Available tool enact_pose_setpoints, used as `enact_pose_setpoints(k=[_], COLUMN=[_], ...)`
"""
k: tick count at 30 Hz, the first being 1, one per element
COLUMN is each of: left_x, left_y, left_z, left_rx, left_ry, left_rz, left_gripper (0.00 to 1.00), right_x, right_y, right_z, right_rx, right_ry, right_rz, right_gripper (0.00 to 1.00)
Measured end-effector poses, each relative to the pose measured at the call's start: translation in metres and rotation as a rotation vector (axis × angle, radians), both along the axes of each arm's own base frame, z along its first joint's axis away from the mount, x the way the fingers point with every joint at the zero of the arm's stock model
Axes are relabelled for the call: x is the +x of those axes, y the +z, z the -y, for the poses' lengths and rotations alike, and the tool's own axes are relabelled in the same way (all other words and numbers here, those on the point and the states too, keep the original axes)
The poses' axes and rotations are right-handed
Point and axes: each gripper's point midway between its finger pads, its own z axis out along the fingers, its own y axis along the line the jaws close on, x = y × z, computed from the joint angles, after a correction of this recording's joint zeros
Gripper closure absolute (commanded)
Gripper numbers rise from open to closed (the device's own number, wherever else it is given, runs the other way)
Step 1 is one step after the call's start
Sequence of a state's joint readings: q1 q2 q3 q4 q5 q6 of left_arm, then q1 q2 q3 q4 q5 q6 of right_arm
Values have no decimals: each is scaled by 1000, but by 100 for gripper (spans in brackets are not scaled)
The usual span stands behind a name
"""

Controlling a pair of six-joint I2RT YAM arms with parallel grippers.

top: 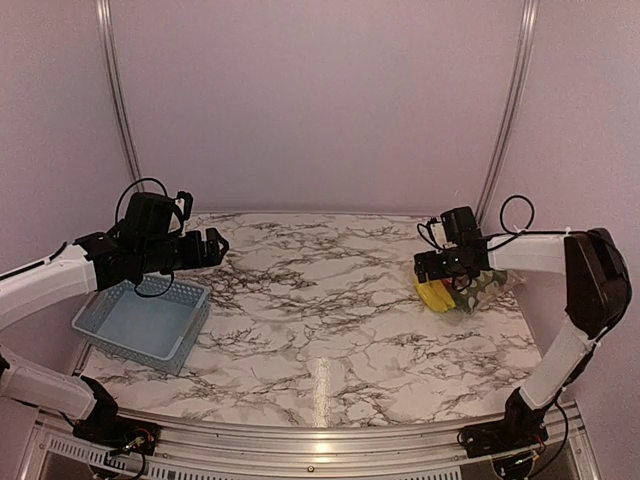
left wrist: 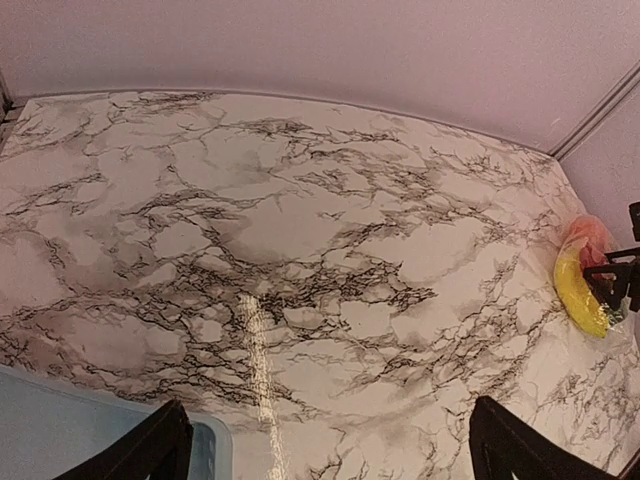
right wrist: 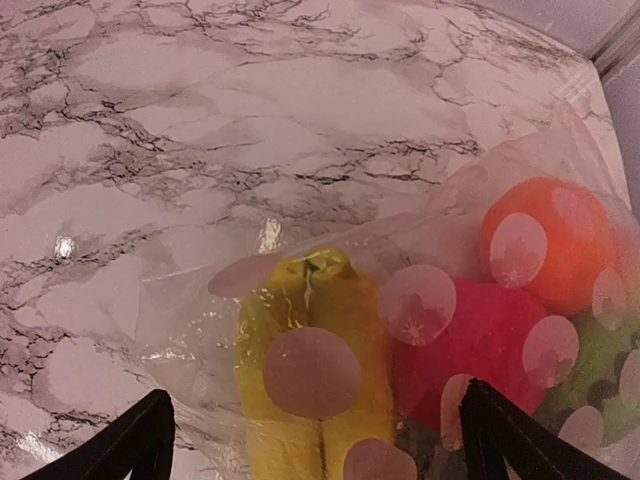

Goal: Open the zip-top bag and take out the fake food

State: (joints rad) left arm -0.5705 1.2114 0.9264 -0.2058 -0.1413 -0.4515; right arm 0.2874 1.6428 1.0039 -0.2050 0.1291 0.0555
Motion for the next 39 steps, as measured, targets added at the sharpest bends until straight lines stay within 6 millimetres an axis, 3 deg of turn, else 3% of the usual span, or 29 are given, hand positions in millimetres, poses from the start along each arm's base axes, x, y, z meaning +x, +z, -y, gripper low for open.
enact_pose_setpoints(k=[3,8,10,12,17,21,27,31,33,36,38,39], left_x=[0,-2,-2,-2,-3,-4,-5,-3,-2,-1,-1,-1], left_y=[0,-6,-7,-7,-11,-13,-14,-20,-23,-30,-37,-40], left_z=[0,-1,-1,-1,-1,2,9,17,21,30,35,37], left_rx=[2,13,14,15,20,8,-15,-29,-35,-53,-58,-60], left_ry=[-5,-8,-8,-8,-12,-28,-57,-81,-95,-131,-150,-158], left_rz=[0,-7,-9,-9,-14,-17,-18,-32,-42,-60,-79,-88], left_gripper=[1,1,1,1,1,1,1,1,1,1,1,1], right_x=[4,3,1,0,-11,-33,-97,-148,-170,-197,-201,-201], right_y=[-11,-22,-23,-25,-30,-24,-9,-1,2,2,3,7], right_z=[-1,-14,-23,-35,-78,-138,-243,-291,-307,-313,-305,-301], right_rx=[-21,19,39,70,118,178,285,347,379,426,439,445], right_ry=[10,63,98,130,253,417,719,886,950,997,987,978], right_rz=[-27,-61,-66,-72,-86,-83,-86,-107,-116,-143,-153,-148], right_gripper=[42,74,91,100,100,100,100,100,77,34,19,16])
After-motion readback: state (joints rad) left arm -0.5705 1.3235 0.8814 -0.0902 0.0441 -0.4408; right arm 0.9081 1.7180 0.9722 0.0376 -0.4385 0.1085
